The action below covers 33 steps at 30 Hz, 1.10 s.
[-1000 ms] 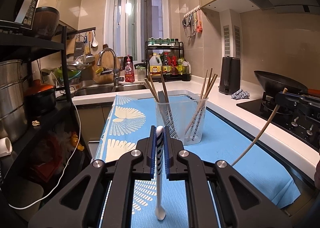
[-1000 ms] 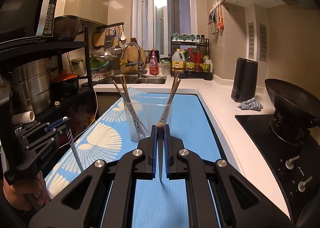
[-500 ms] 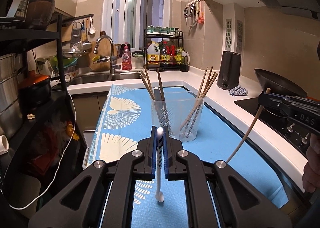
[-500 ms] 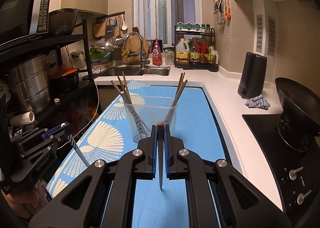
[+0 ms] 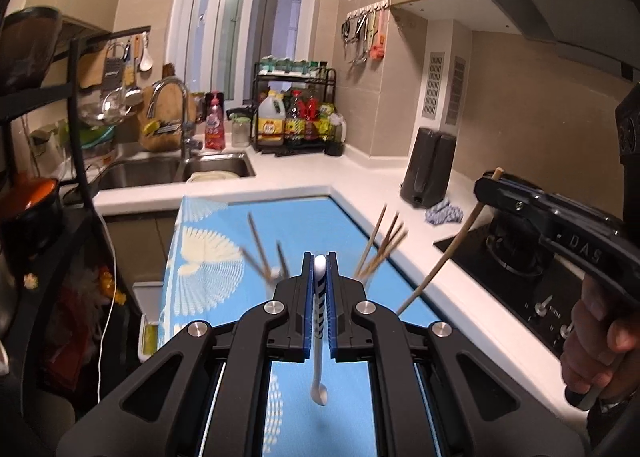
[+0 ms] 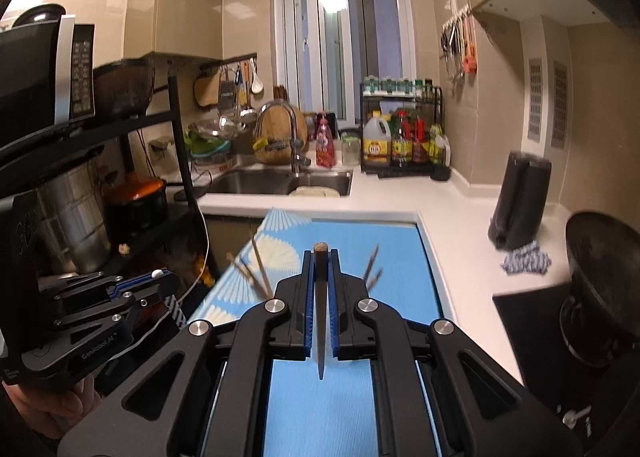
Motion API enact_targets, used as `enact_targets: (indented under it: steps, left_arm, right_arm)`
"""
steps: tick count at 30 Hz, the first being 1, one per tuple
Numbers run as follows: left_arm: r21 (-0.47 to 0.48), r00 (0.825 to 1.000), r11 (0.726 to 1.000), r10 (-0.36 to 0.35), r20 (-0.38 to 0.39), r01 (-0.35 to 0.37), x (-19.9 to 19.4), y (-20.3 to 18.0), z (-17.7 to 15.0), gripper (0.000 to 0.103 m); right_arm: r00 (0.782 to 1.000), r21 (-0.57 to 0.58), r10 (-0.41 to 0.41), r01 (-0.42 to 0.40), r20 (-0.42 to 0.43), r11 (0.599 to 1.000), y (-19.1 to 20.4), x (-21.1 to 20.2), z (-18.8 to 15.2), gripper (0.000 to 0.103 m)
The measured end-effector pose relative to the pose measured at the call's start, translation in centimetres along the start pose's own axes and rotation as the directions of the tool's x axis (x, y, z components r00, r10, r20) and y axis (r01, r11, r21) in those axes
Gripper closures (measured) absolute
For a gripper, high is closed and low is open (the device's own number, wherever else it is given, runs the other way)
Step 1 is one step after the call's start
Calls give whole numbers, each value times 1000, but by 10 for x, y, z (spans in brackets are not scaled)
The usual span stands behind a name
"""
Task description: Organize utensils
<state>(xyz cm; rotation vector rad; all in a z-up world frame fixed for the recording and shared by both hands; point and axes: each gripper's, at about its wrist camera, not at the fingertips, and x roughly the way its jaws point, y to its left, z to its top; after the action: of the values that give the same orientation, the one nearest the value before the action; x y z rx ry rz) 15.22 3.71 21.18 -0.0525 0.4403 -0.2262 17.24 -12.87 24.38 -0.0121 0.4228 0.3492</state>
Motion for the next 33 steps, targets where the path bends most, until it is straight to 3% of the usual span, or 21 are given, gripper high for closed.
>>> enact_targets:
  steps: [5, 11, 17, 23, 27, 29, 33]
  left_arm:
    - [16, 998, 1000, -16, 56, 15, 22, -6, 49, 97]
    - [12, 997, 1000, 9, 80, -10, 69, -2, 66, 97]
    - [-8, 999, 999, 33, -29, -33, 131, 9, 31, 97]
    - [13, 988, 995, 98, -118, -97, 157, 12, -12, 96]
    - [13, 993, 996, 94, -76, -94, 137, 14, -10, 78]
    - [17, 994, 995, 99, -41, -98, 121, 13, -6, 67]
    - [-24, 995, 995, 99, 17, -99, 88, 13, -4, 49]
  right_arm:
    - [998, 13, -5, 4, 57, 1000, -3, 16, 40, 97]
    - [998, 16, -33, 32, 48, 999, -10, 59, 47, 97]
    - [998, 37, -40, 42, -39, 998, -25, 104, 17, 97]
    - [989, 27, -30, 34, -146, 999, -26, 137, -21, 95]
    - [983, 20, -31, 35, -179, 999, -23, 139, -36, 82]
    - [985, 17, -31, 35, -169, 999, -22, 132, -38, 68]
    - [991, 8, -43, 44, -127, 999, -20, 106, -38, 53]
